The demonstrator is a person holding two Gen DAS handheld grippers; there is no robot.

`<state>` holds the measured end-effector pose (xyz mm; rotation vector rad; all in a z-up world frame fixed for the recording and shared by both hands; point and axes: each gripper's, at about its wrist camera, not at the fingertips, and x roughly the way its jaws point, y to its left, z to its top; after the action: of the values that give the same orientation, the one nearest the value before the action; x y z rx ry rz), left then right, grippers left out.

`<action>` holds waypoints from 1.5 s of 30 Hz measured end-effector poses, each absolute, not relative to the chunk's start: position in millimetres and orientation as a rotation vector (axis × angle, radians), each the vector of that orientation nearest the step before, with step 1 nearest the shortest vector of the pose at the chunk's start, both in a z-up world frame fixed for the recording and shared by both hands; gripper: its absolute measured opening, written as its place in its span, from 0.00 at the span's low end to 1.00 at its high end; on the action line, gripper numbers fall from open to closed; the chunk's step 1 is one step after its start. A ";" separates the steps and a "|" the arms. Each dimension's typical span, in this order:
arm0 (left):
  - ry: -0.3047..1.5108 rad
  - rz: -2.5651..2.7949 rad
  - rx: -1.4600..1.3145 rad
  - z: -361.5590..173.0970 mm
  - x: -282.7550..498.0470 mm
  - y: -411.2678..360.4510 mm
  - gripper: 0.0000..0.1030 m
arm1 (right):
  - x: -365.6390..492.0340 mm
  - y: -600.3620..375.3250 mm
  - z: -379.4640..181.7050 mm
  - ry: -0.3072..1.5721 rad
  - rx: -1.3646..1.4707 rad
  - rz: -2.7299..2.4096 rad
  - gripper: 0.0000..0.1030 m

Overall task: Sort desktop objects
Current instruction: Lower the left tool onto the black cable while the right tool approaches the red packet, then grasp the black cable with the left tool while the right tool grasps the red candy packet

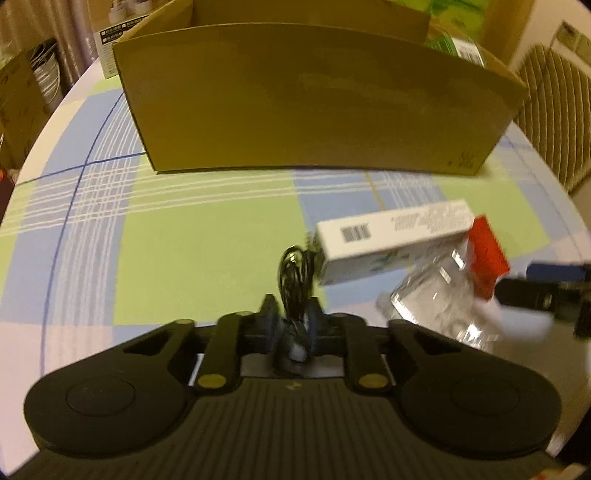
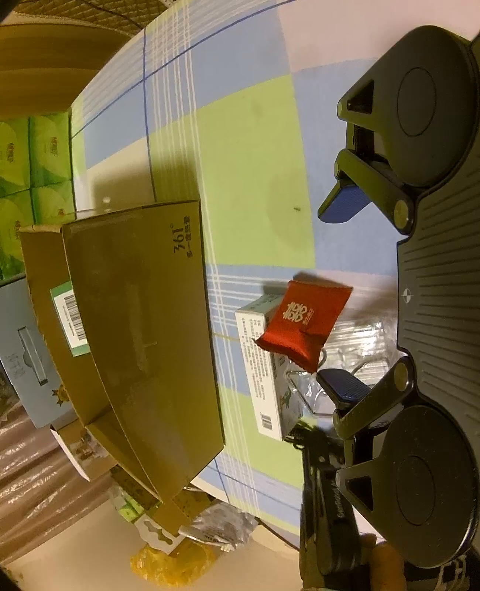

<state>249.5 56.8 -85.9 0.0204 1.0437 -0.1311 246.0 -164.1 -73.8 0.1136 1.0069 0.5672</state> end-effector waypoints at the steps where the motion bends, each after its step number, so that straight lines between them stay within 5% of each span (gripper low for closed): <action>1: 1.048 -0.131 0.039 -85.5 246.9 58.8 0.11 | 246.3 -163.6 -74.1 1.007 0.116 0.569 0.82; 20: 1.048 -0.141 0.049 -85.7 243.1 68.2 0.11 | 257.4 -166.8 -74.8 1.008 0.135 0.494 0.59; 45: 1.038 -0.169 0.017 -84.3 240.2 75.7 0.41 | 266.4 -134.2 -78.8 0.986 -0.380 0.789 0.59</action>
<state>240.2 75.7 -84.3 0.0169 1.0380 -0.1685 266.4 -134.2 -78.8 -0.3802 0.9857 0.7887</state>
